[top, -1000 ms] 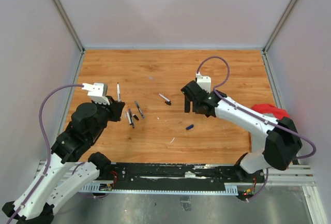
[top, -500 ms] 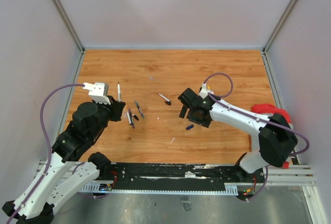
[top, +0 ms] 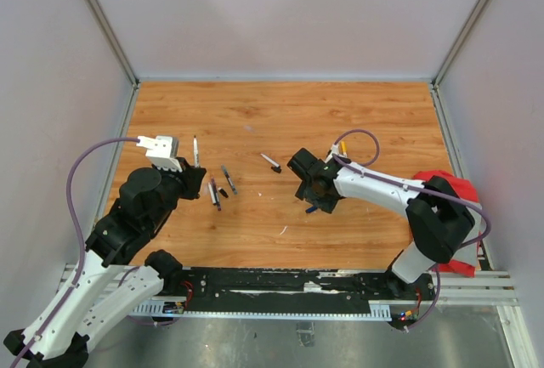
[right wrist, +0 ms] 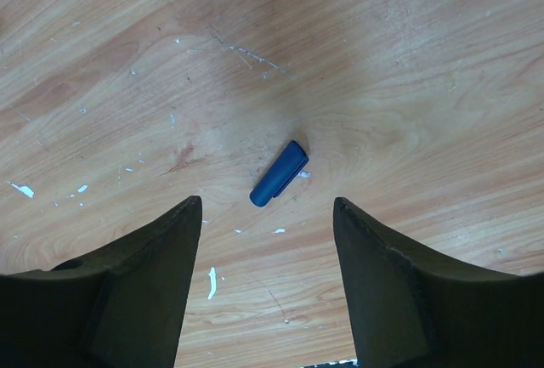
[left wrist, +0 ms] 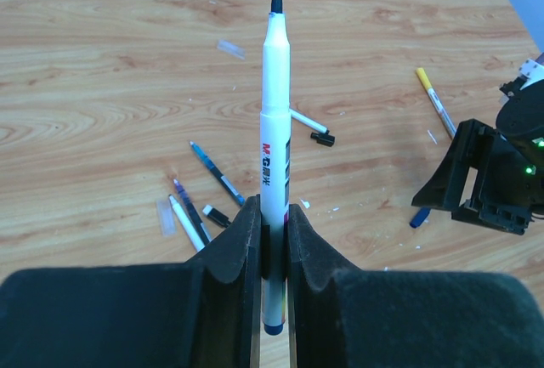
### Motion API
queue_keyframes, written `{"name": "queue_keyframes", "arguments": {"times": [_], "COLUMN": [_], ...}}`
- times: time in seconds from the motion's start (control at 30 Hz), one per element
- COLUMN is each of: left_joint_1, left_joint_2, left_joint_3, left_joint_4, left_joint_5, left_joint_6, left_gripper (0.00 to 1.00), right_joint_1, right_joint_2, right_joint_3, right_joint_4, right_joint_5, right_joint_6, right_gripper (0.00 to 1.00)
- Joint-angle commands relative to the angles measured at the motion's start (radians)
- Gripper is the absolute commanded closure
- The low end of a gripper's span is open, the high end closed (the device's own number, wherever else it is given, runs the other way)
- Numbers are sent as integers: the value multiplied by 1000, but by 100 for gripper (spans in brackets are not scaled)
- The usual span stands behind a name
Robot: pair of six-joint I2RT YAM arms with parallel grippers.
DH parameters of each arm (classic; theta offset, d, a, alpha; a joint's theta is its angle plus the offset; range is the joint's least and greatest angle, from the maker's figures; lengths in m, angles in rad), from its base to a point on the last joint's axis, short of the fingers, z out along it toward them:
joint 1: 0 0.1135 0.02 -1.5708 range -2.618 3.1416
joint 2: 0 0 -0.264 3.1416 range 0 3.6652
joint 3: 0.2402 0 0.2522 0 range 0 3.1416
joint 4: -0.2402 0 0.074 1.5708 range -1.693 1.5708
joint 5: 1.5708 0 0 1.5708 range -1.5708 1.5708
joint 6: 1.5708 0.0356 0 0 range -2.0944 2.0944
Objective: Insert the pens into the pen caps
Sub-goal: Insert the pen cap onto the pen.
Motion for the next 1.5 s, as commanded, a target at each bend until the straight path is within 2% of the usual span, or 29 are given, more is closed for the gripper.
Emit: {"name": "queue_keyframes", "arguments": {"times": [0.0, 0.27, 1.07, 1.47], "left_joint_1": [8, 7, 8, 8], "left_joint_2": [-5, -4, 5, 9], "left_joint_3": [-7, -7, -5, -7], "left_joint_4": [29, 30, 31, 31], "left_joint_5": [-4, -3, 3, 4], "left_joint_6": [4, 4, 7, 6], "left_gripper": [100, 99, 99, 100], "right_joint_1": [7, 1, -39, -40], "right_joint_2": [36, 105, 164, 154], "right_joint_3": [15, 39, 44, 12], "right_joint_4": [-19, -33, -42, -18], "right_joint_5": [2, -33, -19, -9], "right_joint_6": [42, 53, 42, -1], "right_gripper": [38, 46, 53, 75]}}
